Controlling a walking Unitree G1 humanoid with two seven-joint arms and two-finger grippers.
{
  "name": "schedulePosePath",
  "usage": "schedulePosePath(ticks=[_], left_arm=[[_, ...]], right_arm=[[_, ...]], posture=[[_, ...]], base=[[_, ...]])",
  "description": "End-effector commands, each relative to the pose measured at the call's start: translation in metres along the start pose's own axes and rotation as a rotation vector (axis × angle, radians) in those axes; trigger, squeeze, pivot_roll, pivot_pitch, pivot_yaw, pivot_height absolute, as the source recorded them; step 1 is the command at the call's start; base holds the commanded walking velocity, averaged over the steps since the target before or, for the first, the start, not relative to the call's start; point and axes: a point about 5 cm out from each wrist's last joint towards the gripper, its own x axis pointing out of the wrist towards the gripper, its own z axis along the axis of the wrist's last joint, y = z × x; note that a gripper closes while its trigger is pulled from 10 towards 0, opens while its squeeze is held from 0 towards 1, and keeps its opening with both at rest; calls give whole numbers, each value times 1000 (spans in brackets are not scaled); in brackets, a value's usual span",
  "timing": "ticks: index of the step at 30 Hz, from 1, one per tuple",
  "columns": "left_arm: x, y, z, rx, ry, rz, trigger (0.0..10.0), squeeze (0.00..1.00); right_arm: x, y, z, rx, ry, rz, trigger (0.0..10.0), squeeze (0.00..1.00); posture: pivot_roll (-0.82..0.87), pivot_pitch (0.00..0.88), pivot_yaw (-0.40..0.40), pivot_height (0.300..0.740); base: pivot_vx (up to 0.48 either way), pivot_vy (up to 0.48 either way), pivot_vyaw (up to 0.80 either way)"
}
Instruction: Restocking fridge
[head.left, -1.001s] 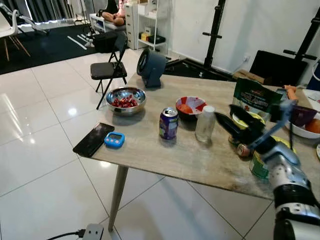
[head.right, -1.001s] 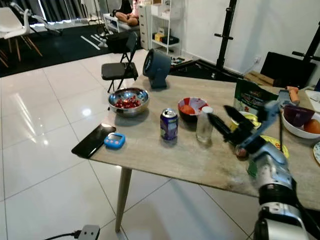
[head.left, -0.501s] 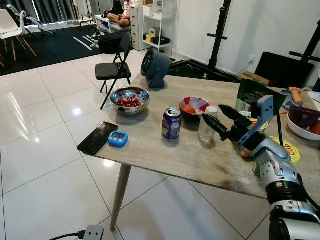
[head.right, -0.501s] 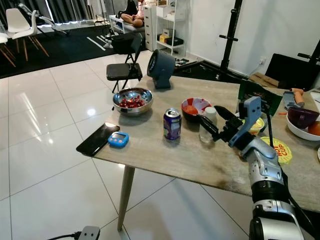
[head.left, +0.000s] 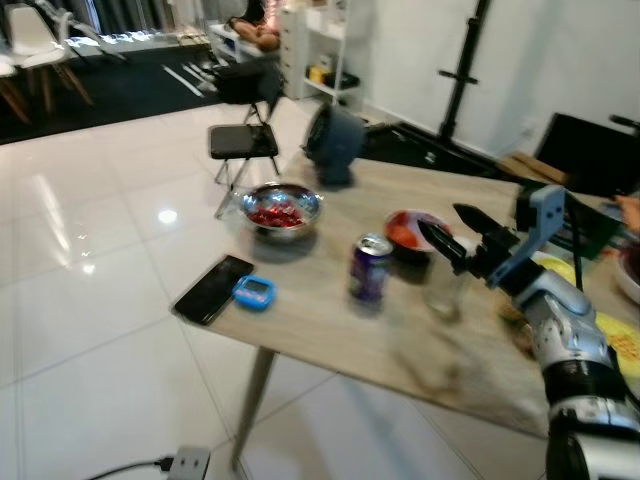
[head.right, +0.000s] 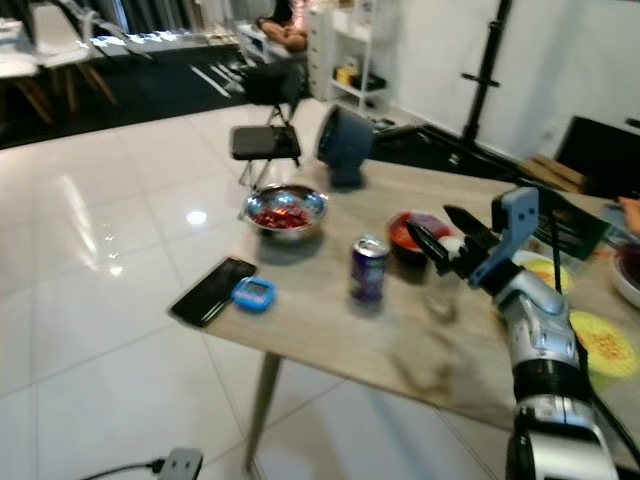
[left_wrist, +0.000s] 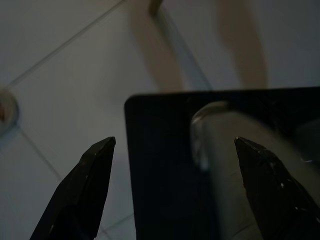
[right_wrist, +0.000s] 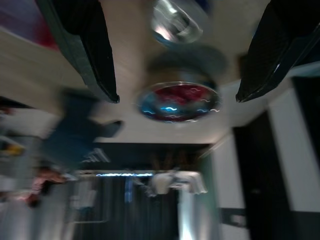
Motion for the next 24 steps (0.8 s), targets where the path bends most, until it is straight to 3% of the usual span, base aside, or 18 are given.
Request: schedulePosePath(ticks=[1, 11, 18, 23, 24], left_arm=[[0, -1, 0, 4, 0, -5, 10000, 0], [0, -2, -1, 7, 9, -8, 10000, 0], [0, -3, -1, 10, 10, -15, 10000, 0], [1, -4, 0, 8, 4, -22, 10000, 0], [1, -5, 1, 8, 2, -25, 10000, 0]], right_arm=[[-5, -4, 2, -7, 2, -20, 10000, 0], [-5, -7, 10, -30, -14, -36, 10000, 0], [1, -13, 27, -95, -46, -78, 10000, 0], [19, -11, 35, -210, 24, -74, 10000, 0], [25, -12, 34, -270, 91, -85, 10000, 0]], posture=[[-25, 0, 11, 740], [-28, 0, 8, 740], [-31, 0, 8, 740], [-35, 0, 6, 740], [-36, 0, 4, 740]], base=[[0, 0, 0], [0, 0, 0], [0, 0, 0], [0, 0, 0], [0, 0, 0]])
